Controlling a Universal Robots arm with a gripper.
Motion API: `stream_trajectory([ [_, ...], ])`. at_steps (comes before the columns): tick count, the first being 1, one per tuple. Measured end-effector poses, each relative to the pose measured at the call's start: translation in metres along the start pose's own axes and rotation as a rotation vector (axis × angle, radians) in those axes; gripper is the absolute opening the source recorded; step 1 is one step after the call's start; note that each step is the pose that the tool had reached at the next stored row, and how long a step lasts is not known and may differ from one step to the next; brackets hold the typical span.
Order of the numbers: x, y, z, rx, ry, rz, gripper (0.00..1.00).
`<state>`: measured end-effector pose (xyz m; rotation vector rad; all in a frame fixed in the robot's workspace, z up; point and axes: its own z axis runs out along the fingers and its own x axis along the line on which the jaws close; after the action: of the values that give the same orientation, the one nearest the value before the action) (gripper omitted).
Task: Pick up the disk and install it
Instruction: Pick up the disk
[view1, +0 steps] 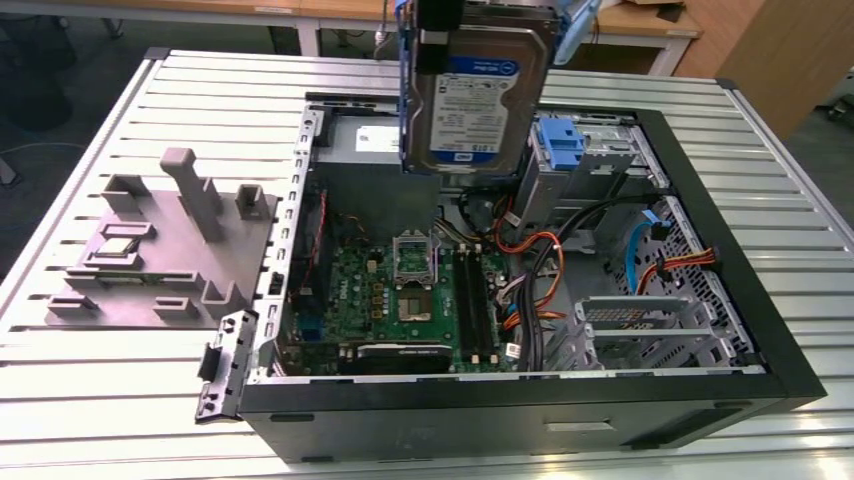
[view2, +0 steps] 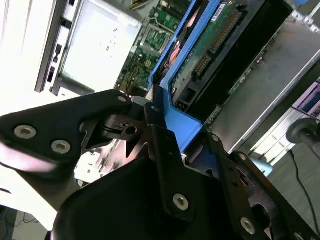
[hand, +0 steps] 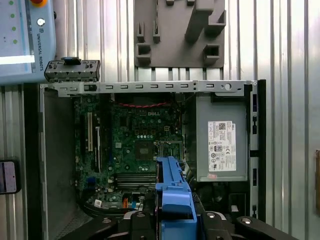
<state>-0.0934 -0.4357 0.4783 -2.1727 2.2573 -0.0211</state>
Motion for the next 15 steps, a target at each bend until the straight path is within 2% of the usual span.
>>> stream_trajectory([
  [3, -0.0001, -0.0071, 0.0004, -0.0006, 0.0, 0.0, 0.37],
  [5, -0.0001, -0.0092, 0.0007, -0.0006, 0.0, 0.0, 0.37],
  [11, 0.0068, -0.0107, 0.0017, -0.0007, 0.0002, 0.009, 0.37],
  [15, 0.0071, -0.0107, 0.0018, -0.0007, 0.0002, 0.01, 0.37],
])
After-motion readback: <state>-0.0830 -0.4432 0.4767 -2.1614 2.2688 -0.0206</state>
